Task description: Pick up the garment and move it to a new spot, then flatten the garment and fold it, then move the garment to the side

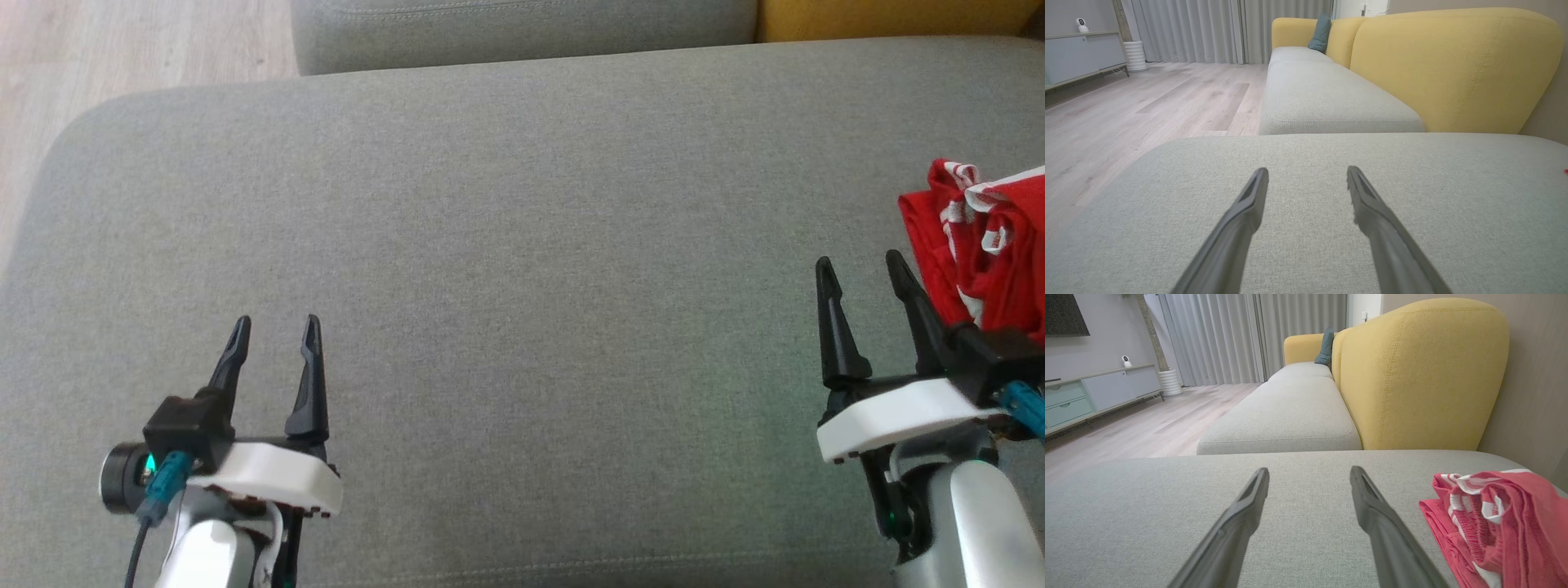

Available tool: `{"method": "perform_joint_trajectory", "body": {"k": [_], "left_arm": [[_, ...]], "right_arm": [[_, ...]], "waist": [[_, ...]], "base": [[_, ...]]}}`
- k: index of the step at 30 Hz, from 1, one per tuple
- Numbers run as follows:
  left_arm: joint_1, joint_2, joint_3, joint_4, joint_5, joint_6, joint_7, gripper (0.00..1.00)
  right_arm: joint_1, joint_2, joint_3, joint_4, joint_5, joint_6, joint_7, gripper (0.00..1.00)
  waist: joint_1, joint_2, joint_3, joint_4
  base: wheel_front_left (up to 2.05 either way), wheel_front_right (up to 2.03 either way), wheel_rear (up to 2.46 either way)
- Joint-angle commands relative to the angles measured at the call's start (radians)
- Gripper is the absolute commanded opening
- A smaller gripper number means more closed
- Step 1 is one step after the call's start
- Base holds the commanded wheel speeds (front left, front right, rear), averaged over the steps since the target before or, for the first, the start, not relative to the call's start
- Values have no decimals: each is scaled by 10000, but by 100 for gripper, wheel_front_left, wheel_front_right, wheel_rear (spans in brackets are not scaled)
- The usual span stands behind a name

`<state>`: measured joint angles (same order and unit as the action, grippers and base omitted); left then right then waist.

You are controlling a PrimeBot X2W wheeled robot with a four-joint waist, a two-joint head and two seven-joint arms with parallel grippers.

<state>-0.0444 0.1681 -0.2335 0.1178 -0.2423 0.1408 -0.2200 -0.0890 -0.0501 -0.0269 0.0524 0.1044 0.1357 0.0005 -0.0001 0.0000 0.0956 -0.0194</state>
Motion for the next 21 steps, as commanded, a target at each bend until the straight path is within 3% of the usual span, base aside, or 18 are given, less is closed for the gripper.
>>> {"method": "perform_joint_trajectory", "body": {"k": [1,13,14,16,21], "left_arm": [[-393,217,325,-303,-79,47,0,100],[-467,261,246,-287,-139,105,42,100],[-470,258,236,-280,-170,87,53,0],[98,-31,-153,431,-146,84,75,0],[129,-75,-58,487,-665,-9,162,0]], "right_arm": [[-199,-8,271,-398,19,-50,26,100],[-206,-5,291,-389,93,-50,63,100],[-206,-4,297,-395,99,-50,67,0],[63,31,23,416,10,0,8,0],[92,22,20,517,579,-2,21,0]], "waist": [[1,0,0,-4],[1,0,2,-4],[1,0,1,-4],[1,0,1,-3],[1,0,-33,4]], "base": [[0,0,0],[0,0,0],[0,0,0],[0,0,0],[0,0,0]]}}
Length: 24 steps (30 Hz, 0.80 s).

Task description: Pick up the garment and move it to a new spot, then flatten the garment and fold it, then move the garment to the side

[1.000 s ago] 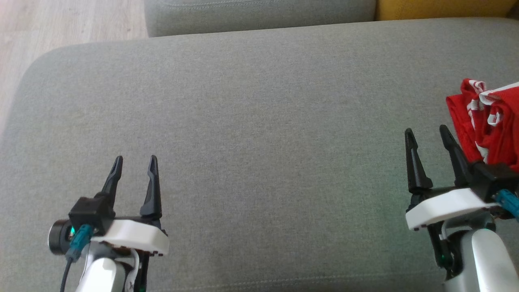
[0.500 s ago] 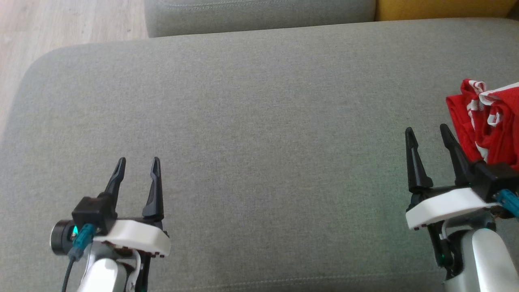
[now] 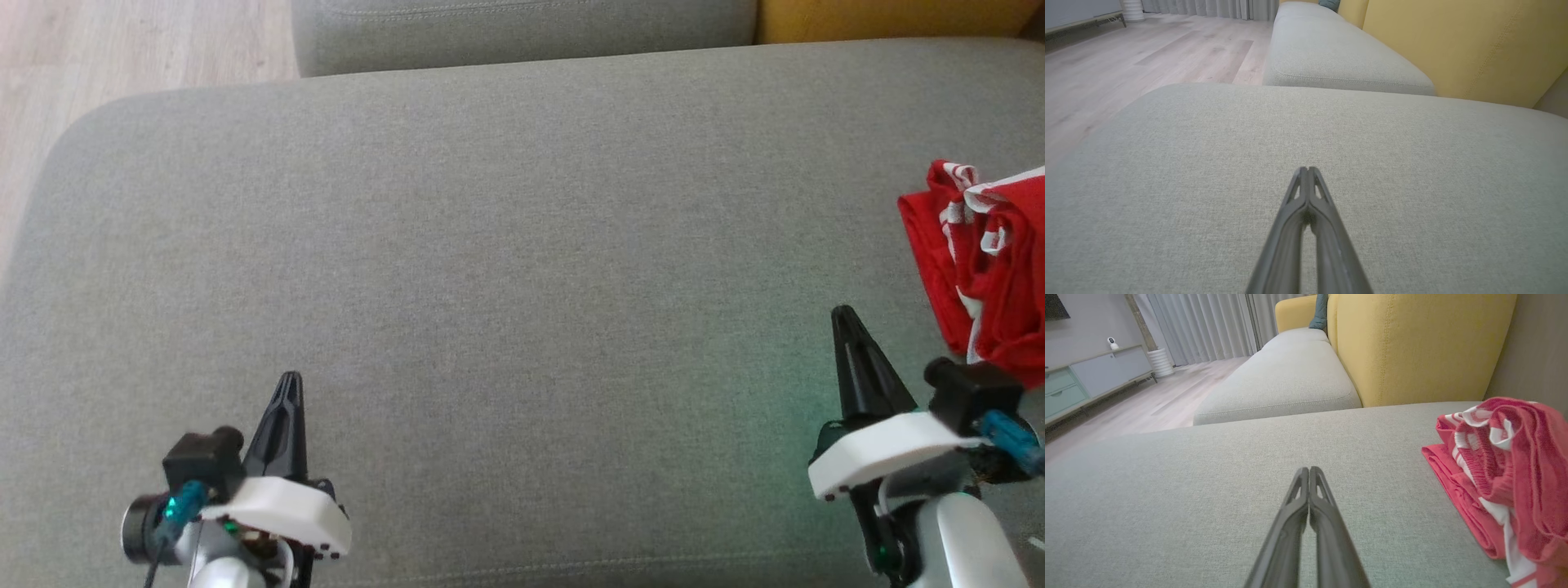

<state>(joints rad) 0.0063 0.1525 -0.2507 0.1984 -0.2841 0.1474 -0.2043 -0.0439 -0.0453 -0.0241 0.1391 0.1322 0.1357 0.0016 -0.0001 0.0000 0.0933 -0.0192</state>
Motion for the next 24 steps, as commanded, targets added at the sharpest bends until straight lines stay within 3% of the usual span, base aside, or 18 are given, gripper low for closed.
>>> {"method": "perform_joint_trajectory", "body": {"k": [1,24], "left_arm": [[-385,77,138,-312,-363,-96,27,0],[-556,-43,709,-101,-3066,-643,558,0]], "right_arm": [[-362,-32,-11,-336,428,-2,16,0],[-421,-111,-93,-48,3394,-12,161,0]], "waist": [[1,0,-17,4],[1,0,-196,42]], "base": [[0,0,0],[0,0,0]]}}
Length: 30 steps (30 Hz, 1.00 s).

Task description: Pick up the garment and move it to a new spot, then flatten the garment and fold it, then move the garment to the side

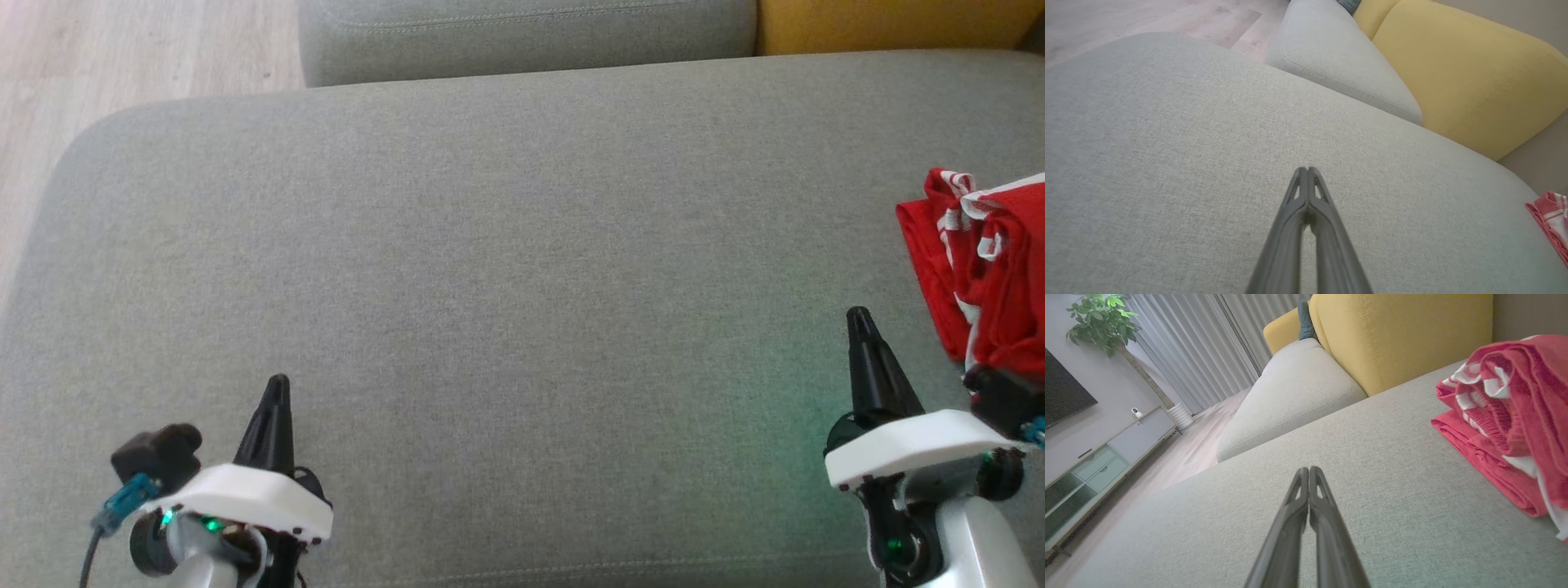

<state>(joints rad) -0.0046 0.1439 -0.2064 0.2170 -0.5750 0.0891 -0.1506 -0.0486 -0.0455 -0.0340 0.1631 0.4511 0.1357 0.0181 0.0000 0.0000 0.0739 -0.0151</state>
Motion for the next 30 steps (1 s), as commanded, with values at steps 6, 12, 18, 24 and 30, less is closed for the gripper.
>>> {"method": "perform_joint_trajectory", "body": {"k": [6,12,18,24,30], "left_arm": [[-481,5,419,-261,-824,-194,159,0],[-513,-36,575,-231,-1488,-329,301,0],[-547,-80,735,-199,-2149,-463,445,0],[-581,-125,896,-164,-2805,-597,591,0],[-616,-172,1061,-129,-3461,-732,740,0]], "right_arm": [[-386,-122,-21,-220,940,-14,38,0],[-397,-133,-51,-152,1672,-17,82,0],[-410,-142,-83,-84,2402,-19,127,0],[-422,-149,-118,-16,3126,-21,174,0],[-434,-155,-155,53,3852,-24,223,0]], "waist": [[0,0,-46,10],[0,0,-90,20],[0,0,-135,29],[0,0,-179,38],[0,0,-223,48]], "base": [[0,0,0],[0,0,0],[0,0,0],[0,0,0],[0,0,0]]}}
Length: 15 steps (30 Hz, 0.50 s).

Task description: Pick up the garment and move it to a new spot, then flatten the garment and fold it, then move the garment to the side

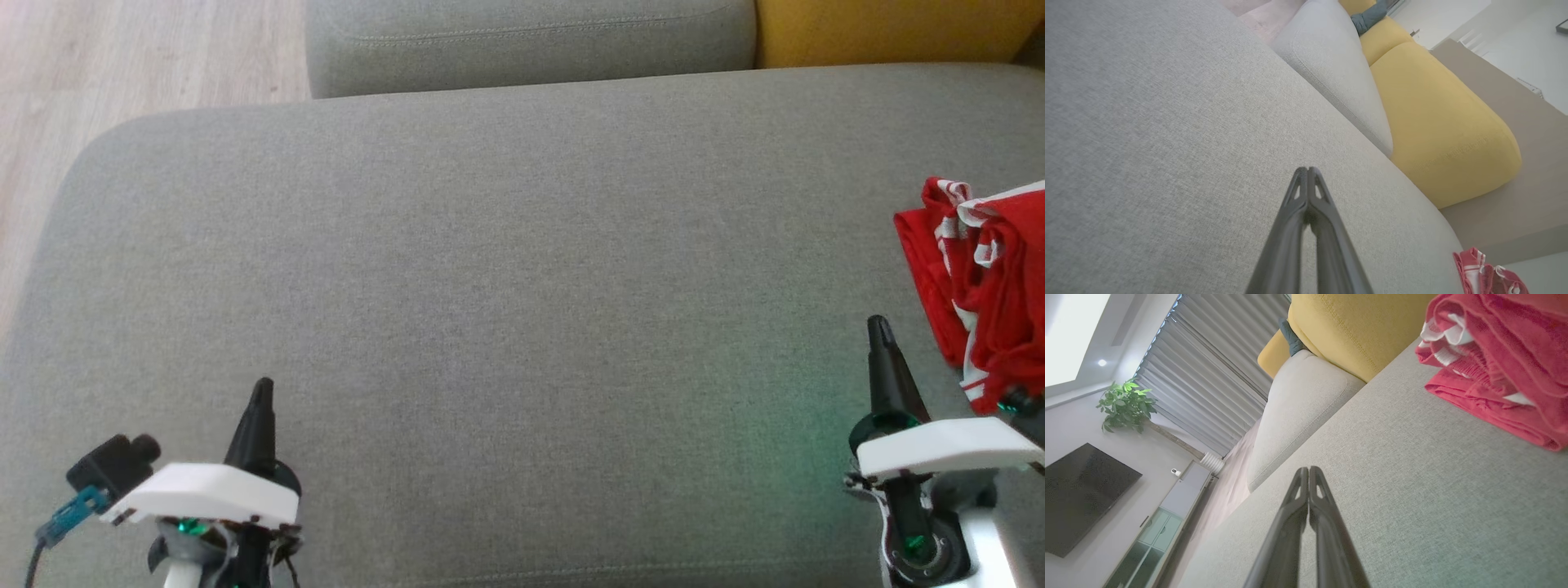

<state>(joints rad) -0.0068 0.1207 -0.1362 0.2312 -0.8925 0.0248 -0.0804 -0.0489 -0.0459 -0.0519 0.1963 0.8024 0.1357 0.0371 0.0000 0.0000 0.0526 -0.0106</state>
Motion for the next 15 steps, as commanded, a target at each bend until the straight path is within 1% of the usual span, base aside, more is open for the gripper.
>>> {"method": "perform_joint_trajectory", "body": {"k": [1,15], "left_arm": [[-600,52,387,-265,-395,-112,63,0],[-678,-57,753,-186,-1810,-403,392,0]], "right_arm": [[-433,-152,17,-267,460,-24,42,0],[-460,-161,-70,-118,2029,-29,153,0]], "waist": [[0,0,-18,4],[0,0,-114,25]], "base": [[0,0,0],[0,0,0]]}}
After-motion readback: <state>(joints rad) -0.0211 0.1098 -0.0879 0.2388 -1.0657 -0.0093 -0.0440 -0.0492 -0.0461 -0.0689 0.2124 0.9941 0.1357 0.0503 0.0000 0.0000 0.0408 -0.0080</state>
